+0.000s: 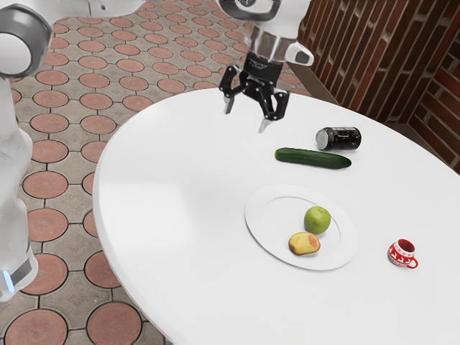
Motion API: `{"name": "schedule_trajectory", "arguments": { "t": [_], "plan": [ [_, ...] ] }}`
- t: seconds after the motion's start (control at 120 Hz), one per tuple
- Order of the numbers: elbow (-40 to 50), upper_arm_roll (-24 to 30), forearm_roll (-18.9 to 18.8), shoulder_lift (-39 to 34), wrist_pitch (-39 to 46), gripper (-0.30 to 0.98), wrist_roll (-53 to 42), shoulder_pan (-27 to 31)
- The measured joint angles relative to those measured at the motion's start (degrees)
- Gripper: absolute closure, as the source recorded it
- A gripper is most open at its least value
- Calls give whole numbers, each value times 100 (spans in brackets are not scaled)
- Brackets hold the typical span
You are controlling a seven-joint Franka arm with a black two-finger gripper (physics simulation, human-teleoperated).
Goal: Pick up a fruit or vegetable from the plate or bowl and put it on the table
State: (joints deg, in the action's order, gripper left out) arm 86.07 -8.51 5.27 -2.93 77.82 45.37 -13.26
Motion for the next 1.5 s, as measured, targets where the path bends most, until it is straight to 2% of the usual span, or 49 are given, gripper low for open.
{"name": "schedule_trajectory", "arguments": {
  "t": [0.325, 0.4, 0.475, 0.558, 0.658, 0.992, 1.167, 1.325, 1.5],
  "plan": [
    [-222, 95, 37, 91, -112, 0, 1079, -98],
    [-397, 145, 82, 358, -114, 0, 1267, -162],
    [-934, 129, 90, 838, -110, 0, 1432, -249],
    [-1512, 149, 108, 1397, -107, 0, 1593, -193],
    [-1779, 168, 124, 1826, -78, 0, 1757, -146],
    [-1852, 458, 141, 2570, 699, 0, 2159, -139],
    [-1871, 547, 143, 2906, 1179, 0, 2286, 365],
    [-2322, 754, 134, 3254, 1441, 0, 2374, 423],
    [-2414, 917, 134, 3564, 1731, 0, 2446, 540]
  ]
}}
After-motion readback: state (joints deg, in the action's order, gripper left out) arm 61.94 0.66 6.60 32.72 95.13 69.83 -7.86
